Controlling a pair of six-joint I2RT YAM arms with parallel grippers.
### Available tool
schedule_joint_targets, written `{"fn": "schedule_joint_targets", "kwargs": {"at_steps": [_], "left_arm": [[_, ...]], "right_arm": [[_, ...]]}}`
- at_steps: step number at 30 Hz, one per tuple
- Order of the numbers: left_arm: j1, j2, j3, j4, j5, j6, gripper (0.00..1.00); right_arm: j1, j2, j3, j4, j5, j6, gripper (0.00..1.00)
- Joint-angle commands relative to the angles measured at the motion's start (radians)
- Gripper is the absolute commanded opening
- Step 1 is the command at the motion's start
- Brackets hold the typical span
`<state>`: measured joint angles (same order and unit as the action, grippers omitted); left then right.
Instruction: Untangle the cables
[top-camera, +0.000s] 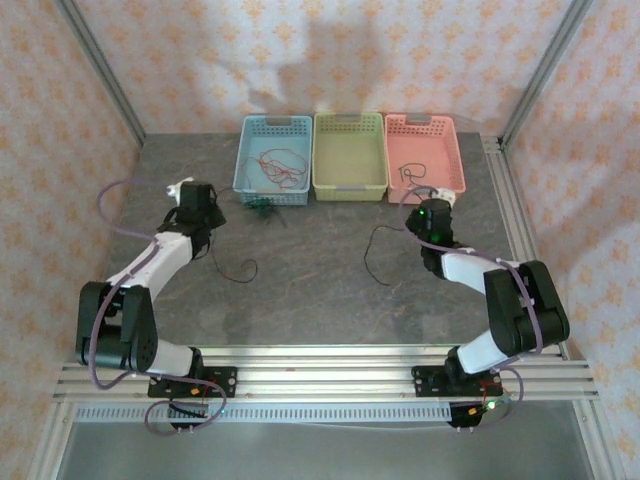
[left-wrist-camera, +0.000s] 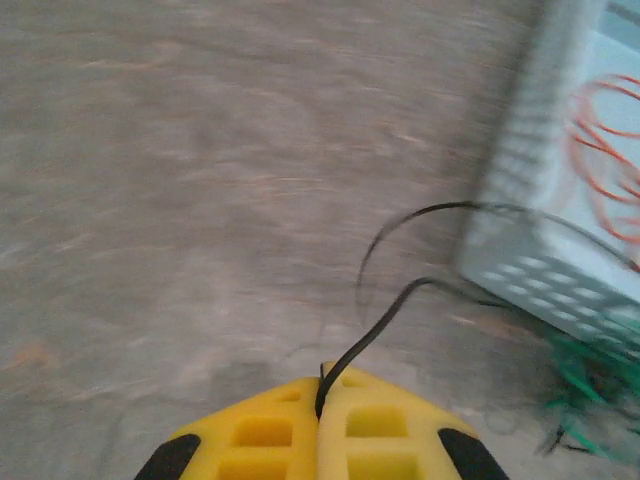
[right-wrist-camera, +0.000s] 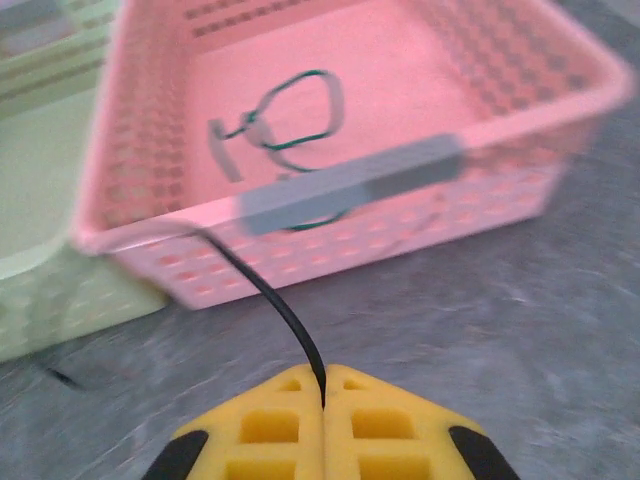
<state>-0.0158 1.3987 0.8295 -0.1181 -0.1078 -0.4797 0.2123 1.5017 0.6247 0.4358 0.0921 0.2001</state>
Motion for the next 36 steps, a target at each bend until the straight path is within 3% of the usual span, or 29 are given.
{"fn": "schedule_joint_targets", "kwargs": {"at_steps": [1,10,16,24,30,36], "left_arm": [[0.013,-0.053,-0.049,0.077,-0.053,-0.111,0.00],[-0.007,-0.126,-0.116,0.194,0.039,-0.061,0.00],[-0.063,-0.116,-0.098,0.203,0.040,0.008,0.00],[-0.088,-0.131,-0.110,0.234,0.057,0.036,0.00],[-0.105,-0.160,-0.130,0.259,0.045,0.052,0.00],[-0.114,-0.160,-0.127,0.257,0.033,0.058,0.00]], "right_arm": [[-0.017,-0.026,-0.032,0.058,0.030,0.095,0.00],[-0.016,-0.027,-0.057,0.167,-0.112,0.062,0.00],[0.032,-0.075,-0.136,0.403,-0.240,0.002,0.00],[0.096,-0.095,-0.181,0.566,-0.264,-0.101,0.00],[0.097,-0.120,-0.151,0.565,-0.306,-0.073,0.00],[0.099,-0.284,-0.064,0.410,-0.351,0.001,0.00]]}}
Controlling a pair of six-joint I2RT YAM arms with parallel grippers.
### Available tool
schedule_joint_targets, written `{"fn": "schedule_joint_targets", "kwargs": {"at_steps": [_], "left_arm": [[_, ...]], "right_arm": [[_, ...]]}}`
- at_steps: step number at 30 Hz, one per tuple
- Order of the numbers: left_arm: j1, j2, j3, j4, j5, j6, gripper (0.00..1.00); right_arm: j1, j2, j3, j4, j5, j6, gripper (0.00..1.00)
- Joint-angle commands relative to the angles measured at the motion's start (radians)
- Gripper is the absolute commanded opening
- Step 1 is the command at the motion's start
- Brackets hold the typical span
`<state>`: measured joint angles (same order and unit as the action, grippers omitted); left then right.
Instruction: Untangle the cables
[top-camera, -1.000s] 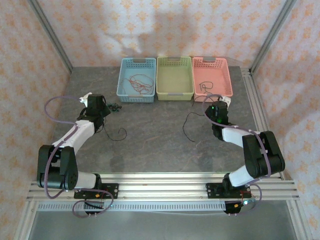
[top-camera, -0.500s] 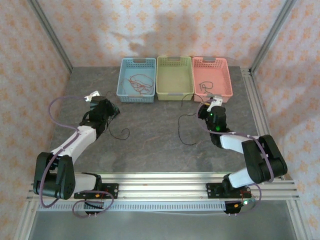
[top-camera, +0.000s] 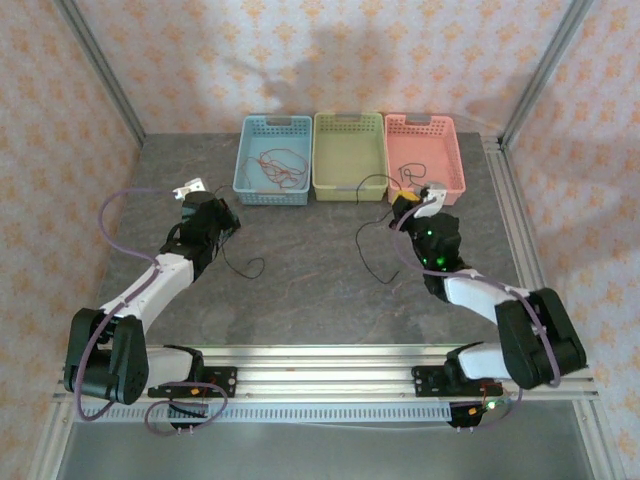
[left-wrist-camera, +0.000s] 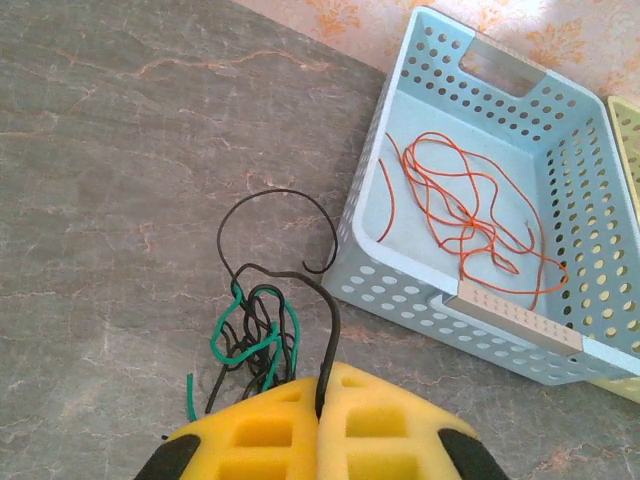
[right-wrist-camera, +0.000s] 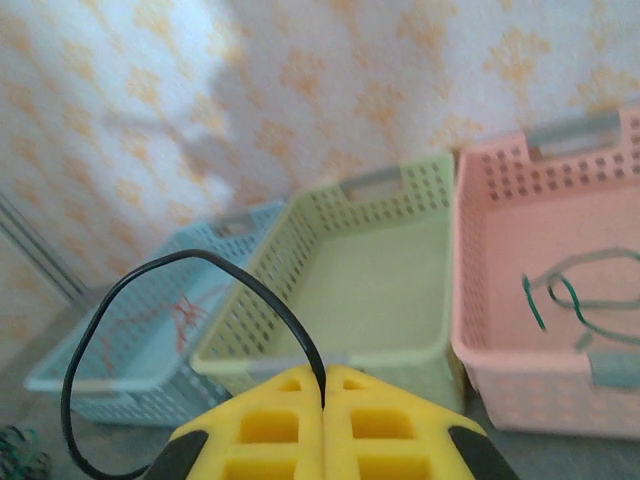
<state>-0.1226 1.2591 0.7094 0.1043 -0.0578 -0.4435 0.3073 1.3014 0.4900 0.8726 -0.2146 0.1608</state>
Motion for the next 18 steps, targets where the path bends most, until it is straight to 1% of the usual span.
{"fn": "schedule_joint_targets", "kwargs": {"at_steps": [1,4,8,14,18], "left_arm": [[-0.010,-0.020,-0.006,0.033,-0.019,0.024,0.00],[-0.016,-0.016,-0.001,0.028,-0.028,0.028,0.00],[-0.020,-0.015,0.002,0.023,-0.037,0.029,0.00],[-0.023,-0.013,0.005,0.018,-0.046,0.031,0.00],[-0.025,-0.009,0.008,0.015,-0.047,0.032,0.00]], "right_arm": [[0.003,-0.108,0.090,-0.054,-0.037,0.048,0.00],[0.003,-0.156,0.163,-0.138,-0.020,0.053,0.00],[0.003,-0.161,0.280,-0.252,-0.003,0.019,0.00],[-0.001,-0.122,0.420,-0.353,0.061,-0.018,0.00],[-0.013,-0.051,0.491,-0.381,0.090,-0.023,0.00]]}}
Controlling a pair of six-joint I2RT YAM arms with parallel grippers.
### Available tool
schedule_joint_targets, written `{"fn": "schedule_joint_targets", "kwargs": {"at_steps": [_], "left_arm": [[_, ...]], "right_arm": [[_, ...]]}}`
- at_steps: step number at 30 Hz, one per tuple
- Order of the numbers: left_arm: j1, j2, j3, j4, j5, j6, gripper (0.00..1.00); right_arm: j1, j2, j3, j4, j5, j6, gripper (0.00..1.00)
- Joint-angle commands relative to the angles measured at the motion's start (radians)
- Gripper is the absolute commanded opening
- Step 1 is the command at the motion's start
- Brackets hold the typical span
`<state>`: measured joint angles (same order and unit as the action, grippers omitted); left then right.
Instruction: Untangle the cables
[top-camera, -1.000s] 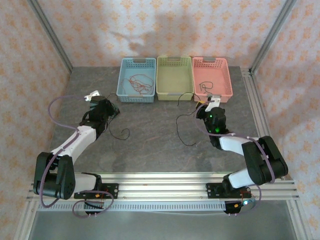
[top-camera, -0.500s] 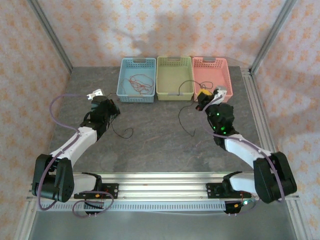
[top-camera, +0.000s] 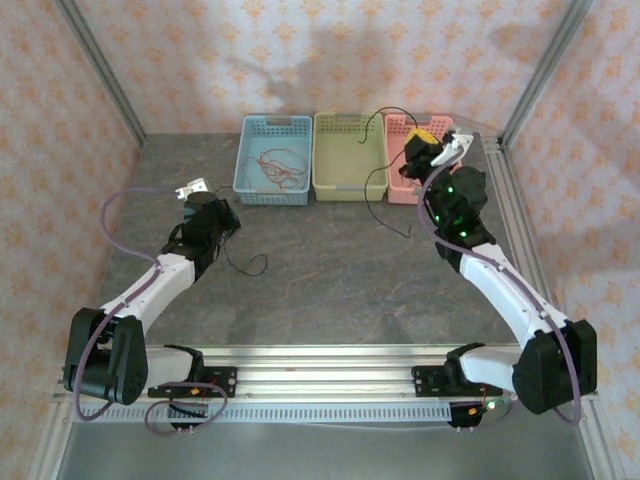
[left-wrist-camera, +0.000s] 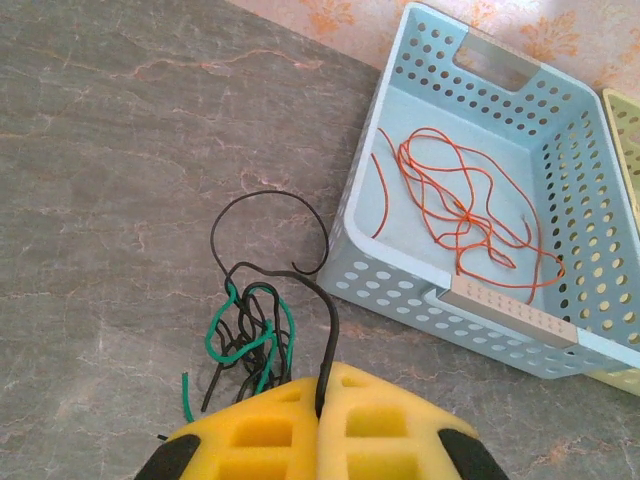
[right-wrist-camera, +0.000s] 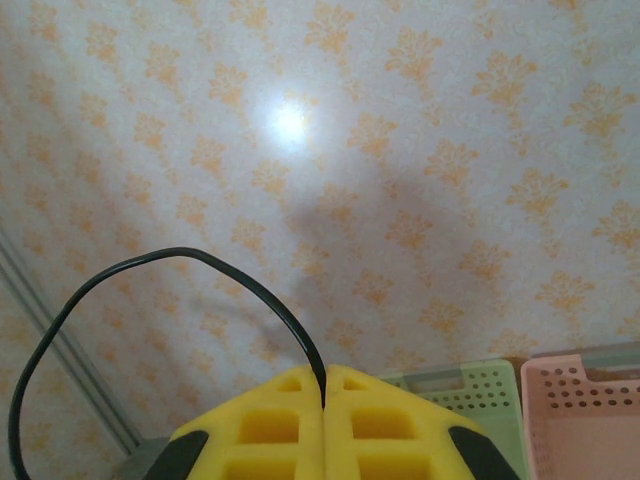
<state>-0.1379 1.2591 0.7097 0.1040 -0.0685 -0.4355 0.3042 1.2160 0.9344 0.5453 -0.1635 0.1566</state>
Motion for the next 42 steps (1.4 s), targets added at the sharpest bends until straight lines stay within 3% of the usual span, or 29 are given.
{"fn": "schedule_joint_targets", "kwargs": {"at_steps": [1,11,25,28,31,32,36,39,42], "left_arm": [[-0.009,-0.007,0.011,0.013,-0.037,0.025,0.00],[-0.012,-0.002,0.017,0.005,-0.044,0.029,0.00],[-0.020,0.004,0.027,-0.003,-0.058,0.038,0.00],[-0.025,0.005,0.031,-0.004,-0.063,0.044,0.00],[-0.027,0.009,0.034,-0.006,-0.066,0.047,0.00],[-0.028,0.011,0.036,-0.006,-0.066,0.046,0.00],[-0.028,0.025,0.046,-0.010,-0.062,0.047,0.00],[-0.029,0.021,0.042,-0.006,-0.061,0.046,0.00],[-0.028,0.016,0.036,0.000,-0.056,0.048,0.00]], "right_arm": [[-0.011,0.053,0.064,-0.057,0.047,-0.017,0.00],[-0.021,0.332,0.280,-0.017,0.037,-0.005,0.00],[-0.033,0.976,0.905,-0.051,0.112,0.002,0.00],[-0.033,1.118,1.063,-0.136,0.122,-0.006,0.00],[-0.030,1.182,1.102,-0.173,0.131,0.012,0.00],[-0.029,1.187,1.086,-0.163,0.136,0.025,0.02],[-0.024,1.181,1.077,-0.221,0.086,0.016,0.33],[-0.020,1.109,1.019,-0.255,0.077,-0.026,0.44],[-0.017,0.977,0.881,-0.216,0.067,-0.037,0.49]]}}
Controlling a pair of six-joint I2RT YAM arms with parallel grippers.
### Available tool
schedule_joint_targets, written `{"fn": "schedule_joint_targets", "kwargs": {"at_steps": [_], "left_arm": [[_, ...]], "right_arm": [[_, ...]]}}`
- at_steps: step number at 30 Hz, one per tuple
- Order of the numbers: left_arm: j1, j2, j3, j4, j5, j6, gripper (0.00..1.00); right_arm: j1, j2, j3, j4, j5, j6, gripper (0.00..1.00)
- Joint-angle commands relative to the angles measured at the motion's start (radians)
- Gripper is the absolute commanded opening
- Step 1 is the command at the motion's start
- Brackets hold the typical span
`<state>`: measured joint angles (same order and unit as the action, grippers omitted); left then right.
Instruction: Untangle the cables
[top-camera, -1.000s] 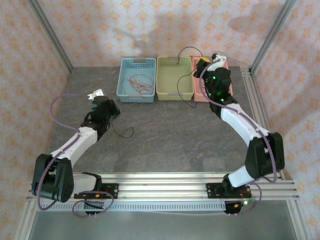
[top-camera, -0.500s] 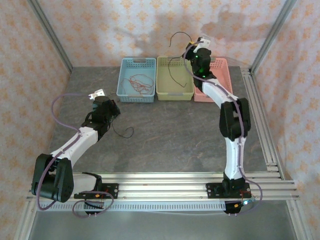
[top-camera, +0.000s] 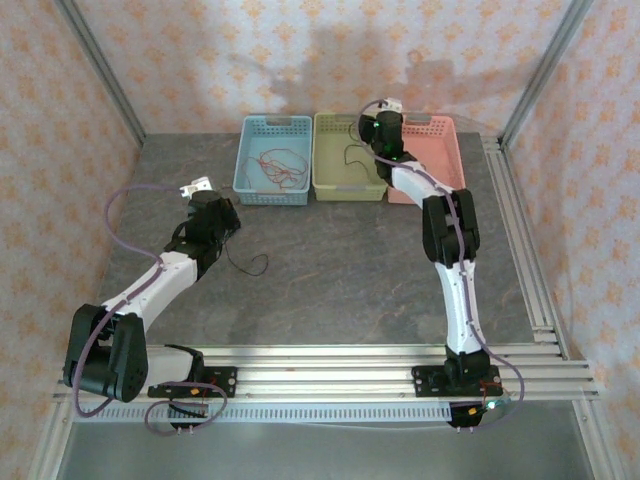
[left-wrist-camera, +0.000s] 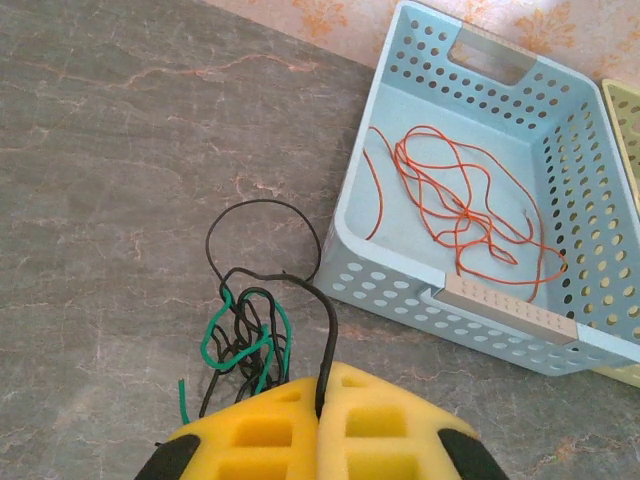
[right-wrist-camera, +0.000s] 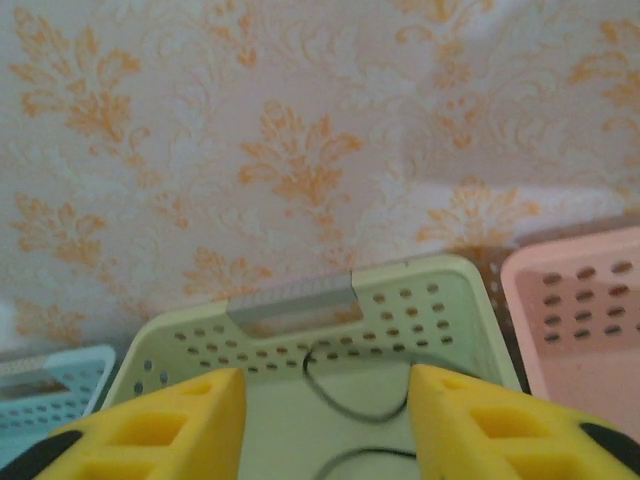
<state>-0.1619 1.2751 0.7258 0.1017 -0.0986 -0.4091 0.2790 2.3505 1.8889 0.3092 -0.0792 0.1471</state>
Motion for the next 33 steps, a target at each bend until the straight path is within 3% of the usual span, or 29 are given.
{"fn": "schedule_joint_targets", "kwargs": {"at_steps": [1,6,11,13,15,20,23,25,28,33], "left_arm": [[-0.005,-0.005,0.017,0.006,-0.024,0.021,0.00],[-0.009,-0.034,-0.017,0.066,0.049,0.035,0.00],[-0.056,-0.052,-0.037,0.138,0.147,0.078,0.00],[-0.085,-0.048,-0.037,0.178,0.243,0.075,0.00],[-0.161,-0.022,0.024,0.128,0.314,0.114,0.00],[-0.472,0.020,0.238,-0.082,0.242,0.269,0.00],[-0.555,0.084,0.344,-0.156,0.297,0.303,0.00],[-0.563,0.125,0.396,-0.207,0.311,0.324,0.00],[-0.555,0.170,0.418,-0.246,0.206,0.346,0.00],[-0.412,0.342,0.444,-0.294,0.257,0.296,0.00]], "right_arm": [[0.008,-0.200,-0.121,0.035,-0.025,-0.027,0.49],[0.023,-0.453,-0.454,0.157,-0.115,-0.006,0.49],[0.060,-0.603,-0.747,0.273,-0.236,-0.014,0.48],[0.065,-0.643,-0.843,0.300,-0.291,-0.022,0.48],[0.065,-0.692,-0.954,0.343,-0.295,-0.042,0.47],[0.061,-0.738,-1.124,0.432,-0.221,-0.122,0.47],[0.053,-0.741,-1.191,0.551,-0.181,-0.105,0.46],[0.048,-0.735,-1.224,0.615,-0.158,-0.106,0.46],[0.040,-0.752,-1.245,0.624,-0.116,-0.093,0.46],[0.038,-0.739,-1.219,0.546,-0.081,-0.086,0.46]]}}
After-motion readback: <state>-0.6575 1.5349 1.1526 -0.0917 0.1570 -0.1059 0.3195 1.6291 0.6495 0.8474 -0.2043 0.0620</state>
